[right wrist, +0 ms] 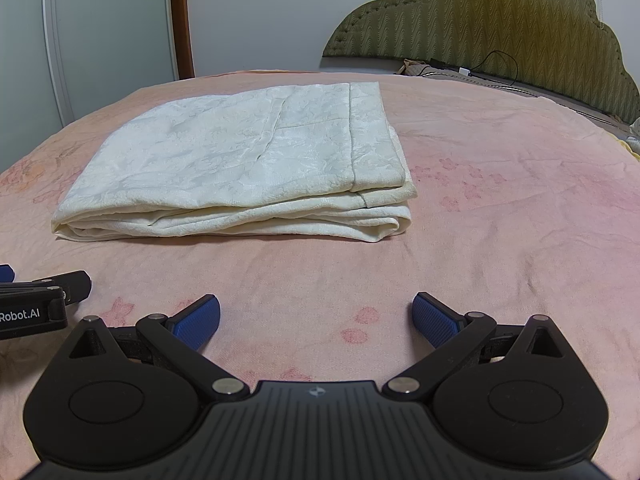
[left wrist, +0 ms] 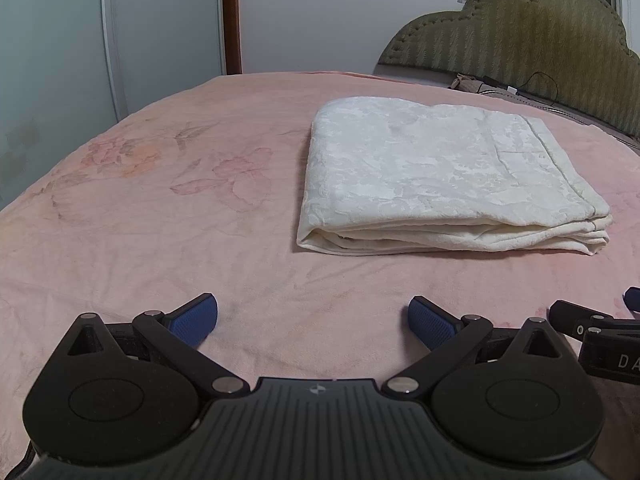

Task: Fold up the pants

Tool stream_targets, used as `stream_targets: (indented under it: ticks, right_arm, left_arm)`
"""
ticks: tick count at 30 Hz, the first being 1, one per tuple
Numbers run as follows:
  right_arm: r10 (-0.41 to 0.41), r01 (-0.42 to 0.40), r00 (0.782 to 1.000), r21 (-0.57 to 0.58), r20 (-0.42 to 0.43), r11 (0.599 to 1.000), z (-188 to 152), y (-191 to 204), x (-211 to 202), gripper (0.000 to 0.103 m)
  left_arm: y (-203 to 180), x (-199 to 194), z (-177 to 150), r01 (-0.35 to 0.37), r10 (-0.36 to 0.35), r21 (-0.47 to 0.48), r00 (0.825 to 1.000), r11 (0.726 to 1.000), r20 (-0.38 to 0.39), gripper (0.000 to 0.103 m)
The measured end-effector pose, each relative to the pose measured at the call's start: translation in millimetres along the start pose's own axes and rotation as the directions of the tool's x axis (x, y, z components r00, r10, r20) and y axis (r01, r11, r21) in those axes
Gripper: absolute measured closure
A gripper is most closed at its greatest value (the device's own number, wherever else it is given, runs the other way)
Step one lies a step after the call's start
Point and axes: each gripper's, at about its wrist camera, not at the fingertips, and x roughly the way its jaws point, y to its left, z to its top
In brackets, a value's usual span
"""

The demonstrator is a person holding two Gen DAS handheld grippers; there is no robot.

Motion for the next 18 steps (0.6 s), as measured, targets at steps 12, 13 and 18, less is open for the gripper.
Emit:
stream_targets:
  ticks: [12, 13, 18]
  right_arm:
    - [0.000, 0.000, 1.000, 0.000, 0.000, 1.000, 0.0, 0.0, 0.1, 0.000]
    - [0.000, 0.000, 1.000, 0.000, 0.000, 1.000, 0.0, 0.0, 0.1, 0.000]
    - [0.000, 0.000, 1.000, 0.000, 0.000, 1.000, 0.1, 0.0, 0.2, 0.000]
  left_arm:
    - [1.2, 0.2, 0.0, 0.006, -0.006, -0.007, 1.000, 1.000, 0.001, 0.000]
    - [1.8, 0.2, -0.3, 0.009, -0.009, -0.011, 1.000, 1.000, 0.002, 0.001]
    - [2.1, -0.2, -0.5, 0.012, -0.012, -0.018, 1.000, 1.000, 0.004, 0.000]
